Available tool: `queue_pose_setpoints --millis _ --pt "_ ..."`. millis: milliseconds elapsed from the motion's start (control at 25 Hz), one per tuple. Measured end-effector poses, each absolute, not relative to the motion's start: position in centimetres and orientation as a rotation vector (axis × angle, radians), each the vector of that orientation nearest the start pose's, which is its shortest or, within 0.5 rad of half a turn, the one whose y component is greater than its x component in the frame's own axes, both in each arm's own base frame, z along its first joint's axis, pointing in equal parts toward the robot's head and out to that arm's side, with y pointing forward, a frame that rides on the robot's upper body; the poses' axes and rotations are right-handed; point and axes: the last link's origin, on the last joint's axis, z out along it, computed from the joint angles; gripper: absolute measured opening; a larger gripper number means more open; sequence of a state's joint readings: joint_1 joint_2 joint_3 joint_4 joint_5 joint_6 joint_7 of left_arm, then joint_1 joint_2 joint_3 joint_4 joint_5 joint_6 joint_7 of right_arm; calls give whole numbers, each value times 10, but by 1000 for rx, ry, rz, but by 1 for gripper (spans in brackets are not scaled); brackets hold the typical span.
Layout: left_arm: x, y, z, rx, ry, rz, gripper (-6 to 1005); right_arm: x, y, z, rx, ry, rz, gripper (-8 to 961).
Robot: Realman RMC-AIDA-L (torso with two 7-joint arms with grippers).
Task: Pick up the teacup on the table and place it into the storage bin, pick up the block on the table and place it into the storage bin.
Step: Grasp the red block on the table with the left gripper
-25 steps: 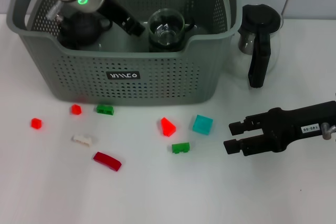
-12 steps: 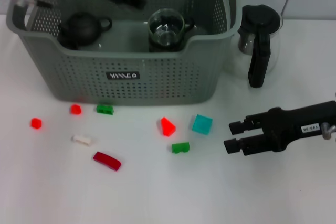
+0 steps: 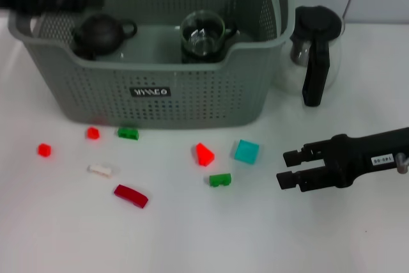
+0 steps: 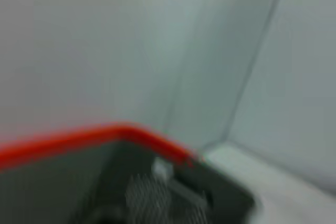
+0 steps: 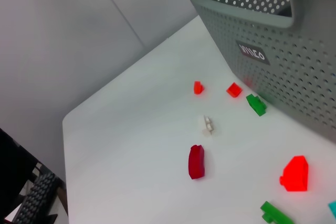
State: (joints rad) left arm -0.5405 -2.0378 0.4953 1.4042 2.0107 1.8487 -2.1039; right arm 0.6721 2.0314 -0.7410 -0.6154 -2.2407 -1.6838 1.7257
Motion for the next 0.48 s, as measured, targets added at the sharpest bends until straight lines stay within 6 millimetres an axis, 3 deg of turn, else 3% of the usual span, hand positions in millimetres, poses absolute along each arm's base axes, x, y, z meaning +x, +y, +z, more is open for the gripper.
queue_pose_setpoints --millis 200,480 --pt "-225 309 143 -2604 -858 -457 920 240 333 -9 -3011 981 412 710" --pt "-243 296 120 -2624 -940 -242 918 239 334 -10 -3014 979 410 710"
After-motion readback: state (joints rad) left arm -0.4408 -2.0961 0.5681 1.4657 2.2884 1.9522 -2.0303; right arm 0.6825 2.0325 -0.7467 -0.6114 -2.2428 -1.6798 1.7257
